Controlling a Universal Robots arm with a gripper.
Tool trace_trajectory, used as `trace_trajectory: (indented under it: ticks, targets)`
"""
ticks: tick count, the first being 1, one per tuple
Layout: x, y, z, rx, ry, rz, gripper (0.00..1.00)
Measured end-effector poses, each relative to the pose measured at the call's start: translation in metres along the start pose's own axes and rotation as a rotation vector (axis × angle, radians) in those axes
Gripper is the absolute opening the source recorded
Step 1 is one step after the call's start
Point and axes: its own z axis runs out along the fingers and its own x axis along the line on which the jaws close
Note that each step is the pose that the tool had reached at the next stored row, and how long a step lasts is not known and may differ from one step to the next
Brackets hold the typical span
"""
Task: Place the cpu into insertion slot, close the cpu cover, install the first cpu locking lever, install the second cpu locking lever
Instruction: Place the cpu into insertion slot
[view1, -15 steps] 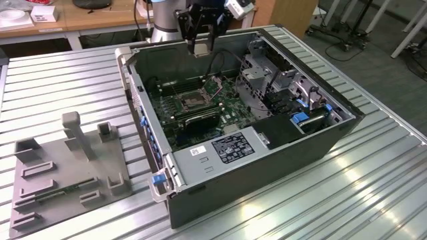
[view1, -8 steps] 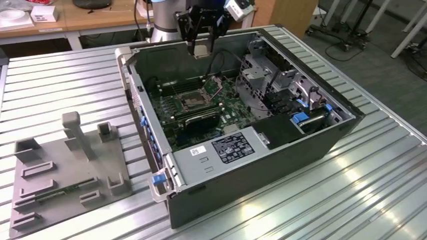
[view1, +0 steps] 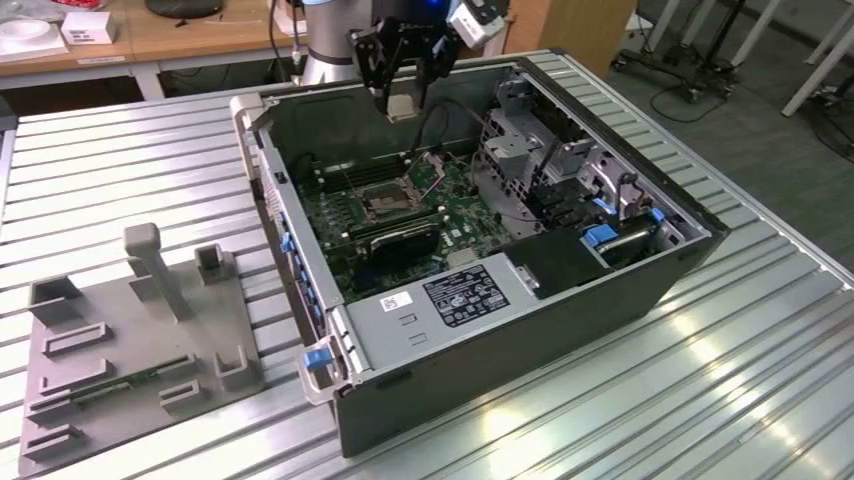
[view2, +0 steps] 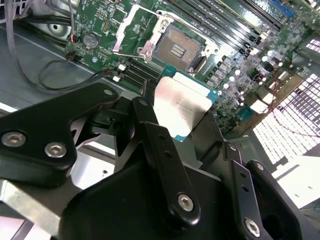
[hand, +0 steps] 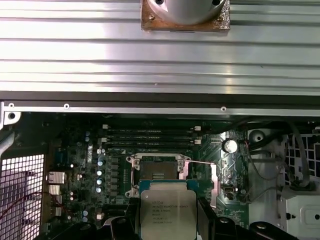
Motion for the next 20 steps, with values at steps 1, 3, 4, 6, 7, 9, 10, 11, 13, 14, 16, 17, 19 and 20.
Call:
trace_trajectory:
  ticks: [1, 3, 4, 6, 7, 9, 10, 11, 13, 14, 16, 17, 19, 20]
  targets:
    - [0.0003, -0.0001, 0.0014, 0.0, 0.0001, 0.0, 0.54]
    - [0.0012, -0.0004, 0.0043, 0.0001, 0.0001, 0.0, 0.54]
    - [0.0016, -0.0005, 0.0055, 0.0, 0.0001, 0.0, 0.54]
    - [0.0021, -0.0007, 0.0078, 0.0, 0.0001, 0.0, 0.54]
    - [0.0025, -0.0008, 0.0094, 0.0, 0.0001, 0.0, 0.54]
    - [0.0032, -0.0011, 0.0131, 0.0, 0.0001, 0.0, 0.54]
    - [0.0032, -0.0014, 0.0149, 0.0, 0.0001, 0.0, 0.54]
    - [0.0032, -0.0017, 0.0166, 0.0, 0.0001, 0.0, 0.54]
    - [0.0034, -0.0024, 0.0201, 0.0002, 0.0002, 0.0, 0.54]
    - [0.0036, -0.0028, 0.0219, 0.0001, 0.0002, 0.0, 0.54]
    - [0.004, -0.0044, 0.0258, -0.0001, 0.0001, 0.0, 0.54]
    - [0.0044, -0.0054, 0.0276, 0.0001, 0.0001, 0.0, 0.54]
    - [0.0048, -0.007, 0.0305, -0.0001, 0.0001, 0.0, 0.54]
    - [0.005, -0.0074, 0.0314, -0.0001, 0.0, 0.0, 0.54]
